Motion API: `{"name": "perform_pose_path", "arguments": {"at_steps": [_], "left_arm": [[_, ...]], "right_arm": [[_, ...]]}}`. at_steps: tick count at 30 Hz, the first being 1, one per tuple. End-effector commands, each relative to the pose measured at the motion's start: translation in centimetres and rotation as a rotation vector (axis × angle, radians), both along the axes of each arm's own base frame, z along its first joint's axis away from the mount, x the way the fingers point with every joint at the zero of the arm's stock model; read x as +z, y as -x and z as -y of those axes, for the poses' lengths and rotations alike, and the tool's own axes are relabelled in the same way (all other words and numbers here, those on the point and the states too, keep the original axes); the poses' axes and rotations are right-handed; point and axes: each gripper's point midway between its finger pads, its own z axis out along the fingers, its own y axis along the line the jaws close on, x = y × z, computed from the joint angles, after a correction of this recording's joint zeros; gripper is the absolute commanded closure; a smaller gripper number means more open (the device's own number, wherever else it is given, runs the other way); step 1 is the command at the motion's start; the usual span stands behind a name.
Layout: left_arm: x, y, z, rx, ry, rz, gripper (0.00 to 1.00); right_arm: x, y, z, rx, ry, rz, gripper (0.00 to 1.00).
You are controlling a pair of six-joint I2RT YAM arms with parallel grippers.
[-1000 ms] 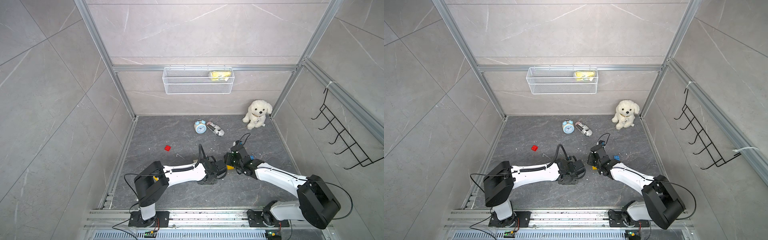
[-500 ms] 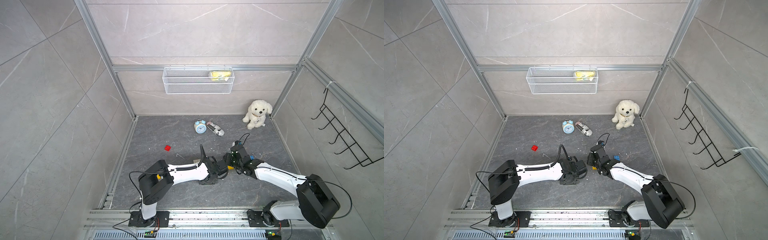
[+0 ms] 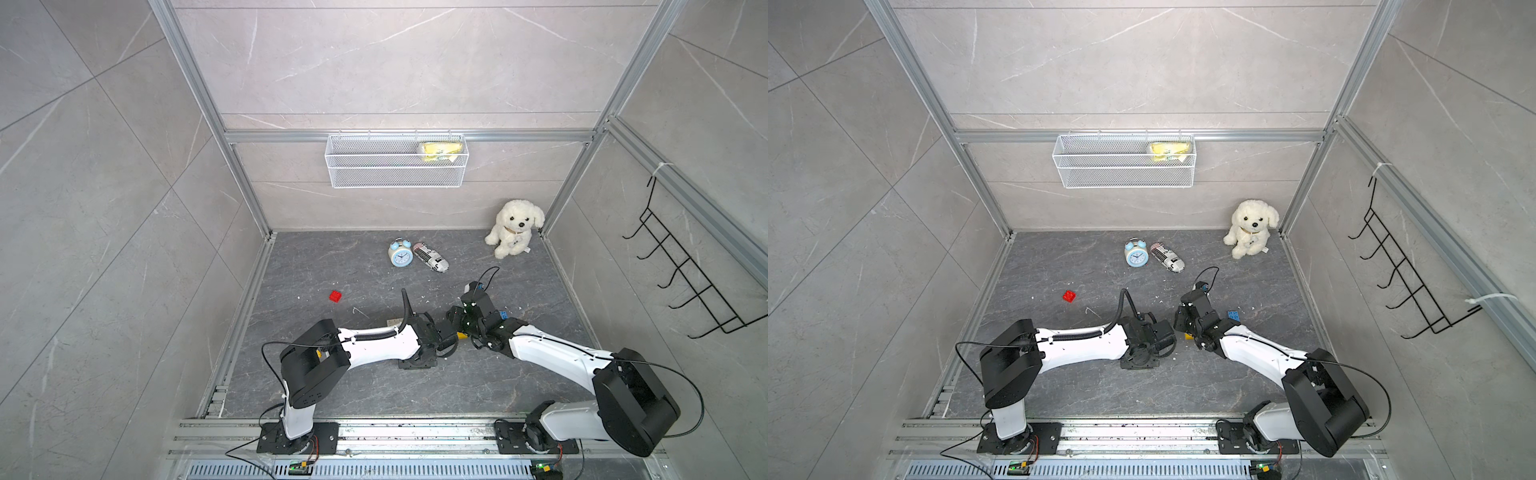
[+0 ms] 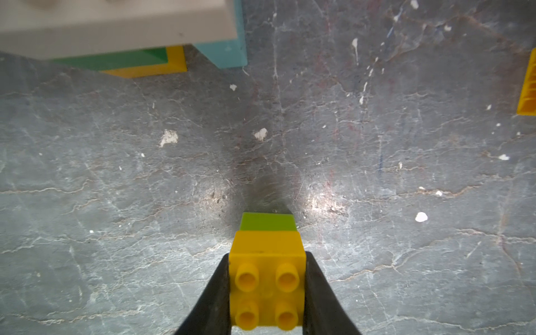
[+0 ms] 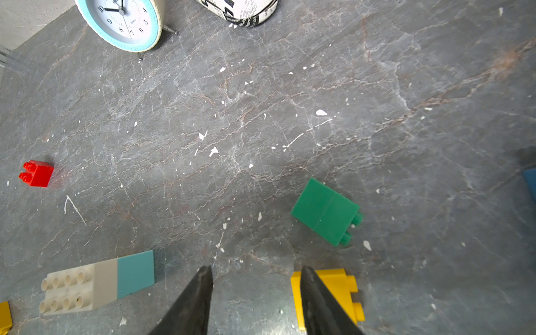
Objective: Assemble the letter h with lego
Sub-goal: Assemble the lego brick with the lego brick.
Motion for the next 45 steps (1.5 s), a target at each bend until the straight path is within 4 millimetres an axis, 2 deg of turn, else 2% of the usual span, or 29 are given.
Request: {"name": "perform_pose_path", "arguments": {"at_steps": [1,5,10,17,27,33,34,39,45], "left_arm": [[-2.2,1.7,-0.2,-0.034,-0.068,-0.045,1.00],[-3.5,2.6,-0.8,-0.053,-0.091,-0.070,1.00],[-3.6,3.4,-2.0,-0.029,-0.064,-0.079,1.00],[-3.0,3.6,-1.6,-0.022,-0.030,-0.089,0.98],[-4.4,4.8,-1.1,-0.103,-0.075,-0.098,0.98],[-5.3,5.9,-1.6,-0.070,-0.067,-0.122,0.96],[-5.2,6.0,-1.7,-0.067,-0.061,-0.125,0.95],[-4.4,5.7,-1.8,-0.073,-0.084,-0.118,0.75],[-3.7,5.0,-1.1,-0.075,-0.067,-0.110,0.68]], "right_arm": [[0.1,-0.1,0.2,-0.010,0.002,0.001,0.48],[0.2,-0.1,0.3,-0.012,0.000,0.005,0.48],[0.2,0.0,0.2,-0.010,-0.005,0.004,0.48],[0.1,0.0,0.3,-0.011,-0.002,0.002,0.48],[0.0,-0.1,0.3,-0.011,0.002,0.001,0.48],[0.0,-0.1,0.3,-0.012,0.003,0.001,0.48],[0.0,-0.1,0.3,-0.012,0.004,0.001,0.48],[0.0,-0.1,0.2,-0.011,0.002,-0.002,0.48],[-0.1,-0.1,0.2,-0.010,0.003,-0.004,0.48]]}}
